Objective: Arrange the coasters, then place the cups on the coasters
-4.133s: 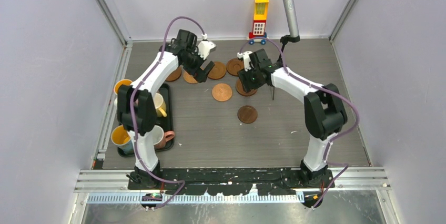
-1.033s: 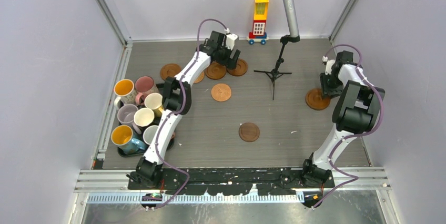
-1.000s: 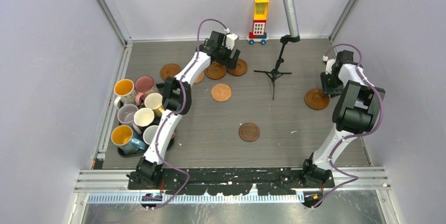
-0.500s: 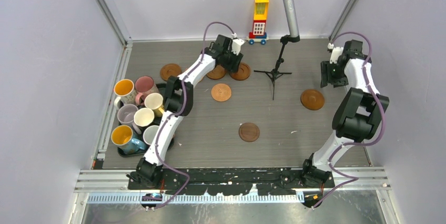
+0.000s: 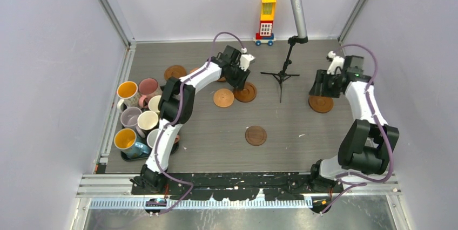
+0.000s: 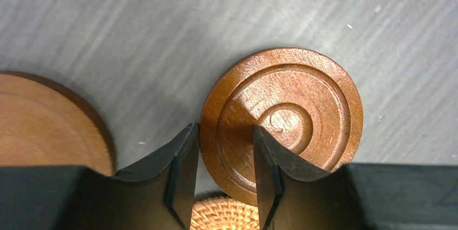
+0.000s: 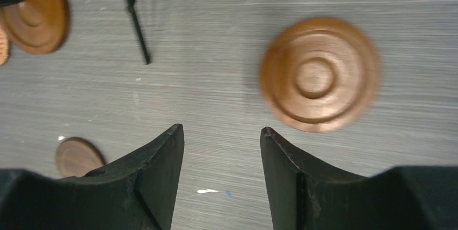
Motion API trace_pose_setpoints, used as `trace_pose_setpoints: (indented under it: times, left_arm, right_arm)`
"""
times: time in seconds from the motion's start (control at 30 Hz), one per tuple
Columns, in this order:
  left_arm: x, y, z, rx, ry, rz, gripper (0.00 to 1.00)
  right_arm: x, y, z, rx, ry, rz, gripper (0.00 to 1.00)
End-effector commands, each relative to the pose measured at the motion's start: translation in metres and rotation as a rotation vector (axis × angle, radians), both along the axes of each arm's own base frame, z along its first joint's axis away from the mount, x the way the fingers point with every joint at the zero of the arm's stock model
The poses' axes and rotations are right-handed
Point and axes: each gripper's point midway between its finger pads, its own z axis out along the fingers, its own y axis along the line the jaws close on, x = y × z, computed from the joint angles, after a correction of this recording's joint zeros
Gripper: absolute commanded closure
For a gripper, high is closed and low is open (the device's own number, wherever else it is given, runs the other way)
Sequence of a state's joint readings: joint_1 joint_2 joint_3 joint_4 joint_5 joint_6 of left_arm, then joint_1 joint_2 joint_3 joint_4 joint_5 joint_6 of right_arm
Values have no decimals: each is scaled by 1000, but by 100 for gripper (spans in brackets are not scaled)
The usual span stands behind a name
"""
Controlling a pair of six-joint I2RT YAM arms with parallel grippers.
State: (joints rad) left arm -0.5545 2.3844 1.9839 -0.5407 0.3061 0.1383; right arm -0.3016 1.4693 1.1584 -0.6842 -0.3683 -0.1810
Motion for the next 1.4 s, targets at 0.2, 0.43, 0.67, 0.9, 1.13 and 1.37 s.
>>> trace_pose_setpoints:
  times: [0.2, 0.43, 0.67, 0.9, 1.13, 1.37]
  left_arm:
    - [-49, -2, 3, -15, 88, -17, 68]
    - [-59, -2, 0, -17, 110, -2, 68]
    - [-60, -3, 0, -21, 118, 1, 68]
    - [-58, -5, -1, -28, 124, 3, 69]
    - [-57, -8, -3, -27, 132, -2, 70]
    - [-55, -11, -3, -29, 142, -10, 70]
  right_arm:
    - [52, 87, -9, 68, -187, -21, 38]
    - [85, 116, -30, 109, -216, -50, 34]
    - [112, 135, -40, 90, -236, -30, 33]
    - [131, 133, -54, 69, -219, -66, 34]
    - [155, 130, -58, 52, -209, -105, 37]
    - [182, 127, -59, 44, -211, -133, 37]
